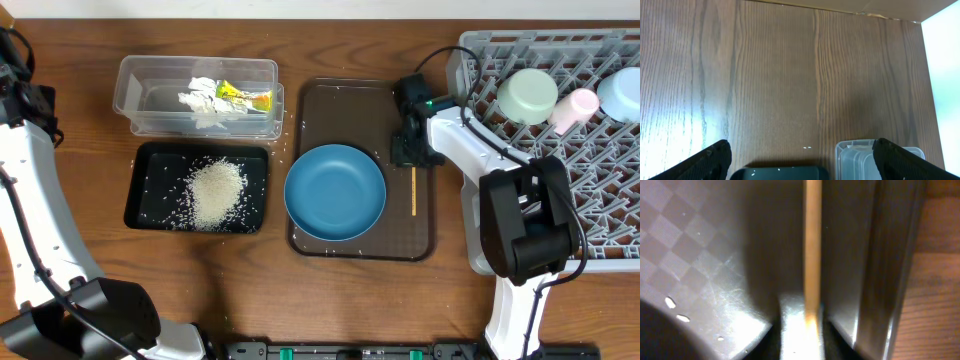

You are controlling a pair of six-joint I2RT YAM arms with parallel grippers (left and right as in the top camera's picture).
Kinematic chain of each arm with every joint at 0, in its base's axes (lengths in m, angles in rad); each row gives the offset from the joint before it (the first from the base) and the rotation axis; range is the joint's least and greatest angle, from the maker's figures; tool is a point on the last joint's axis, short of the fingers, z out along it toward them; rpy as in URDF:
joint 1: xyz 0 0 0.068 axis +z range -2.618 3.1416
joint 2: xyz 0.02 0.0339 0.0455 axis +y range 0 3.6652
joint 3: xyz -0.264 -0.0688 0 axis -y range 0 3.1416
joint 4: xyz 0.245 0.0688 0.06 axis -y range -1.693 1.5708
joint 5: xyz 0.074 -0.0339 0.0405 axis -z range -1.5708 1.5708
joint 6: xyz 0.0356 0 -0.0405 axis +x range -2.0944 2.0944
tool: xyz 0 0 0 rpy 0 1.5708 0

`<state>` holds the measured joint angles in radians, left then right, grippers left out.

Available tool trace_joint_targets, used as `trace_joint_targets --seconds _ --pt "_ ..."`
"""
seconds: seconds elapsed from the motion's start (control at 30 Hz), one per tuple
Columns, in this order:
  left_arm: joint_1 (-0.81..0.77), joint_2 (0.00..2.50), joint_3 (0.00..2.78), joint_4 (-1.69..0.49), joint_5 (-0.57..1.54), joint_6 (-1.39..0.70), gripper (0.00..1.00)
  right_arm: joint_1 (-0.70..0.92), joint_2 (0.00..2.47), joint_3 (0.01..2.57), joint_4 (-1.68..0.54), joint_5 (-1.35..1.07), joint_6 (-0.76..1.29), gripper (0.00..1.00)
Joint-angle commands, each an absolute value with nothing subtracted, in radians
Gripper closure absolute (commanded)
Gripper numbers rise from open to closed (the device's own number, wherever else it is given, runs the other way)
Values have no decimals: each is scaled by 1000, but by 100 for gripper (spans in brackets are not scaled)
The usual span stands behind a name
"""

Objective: Sort waste into correct bins and load items into the dishwasher rack
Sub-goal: 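Reach the right gripper to the wooden stick on the tray and grip it, then carry the wooden stick right into the rack's left edge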

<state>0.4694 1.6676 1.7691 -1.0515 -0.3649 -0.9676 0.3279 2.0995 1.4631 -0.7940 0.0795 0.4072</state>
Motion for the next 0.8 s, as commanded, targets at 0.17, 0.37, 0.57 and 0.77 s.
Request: trace_joint_targets --seconds 0.17,0.37,0.57,0.77 --pt "471 1668 1771 -1058 -374 -959 8 311 2069 1522 -826 -8 402 99" --pt "471 1668 1771 -1058 -374 -959 8 253 1967 1652 -887 -9 308 99" --pt "471 1668 1771 -1058 -374 -959 8 131 1853 1718 -873 -4 161 99" --pt "471 1668 1771 -1058 -374 -959 8 -7 1837 1716 -841 -9 -9 99"
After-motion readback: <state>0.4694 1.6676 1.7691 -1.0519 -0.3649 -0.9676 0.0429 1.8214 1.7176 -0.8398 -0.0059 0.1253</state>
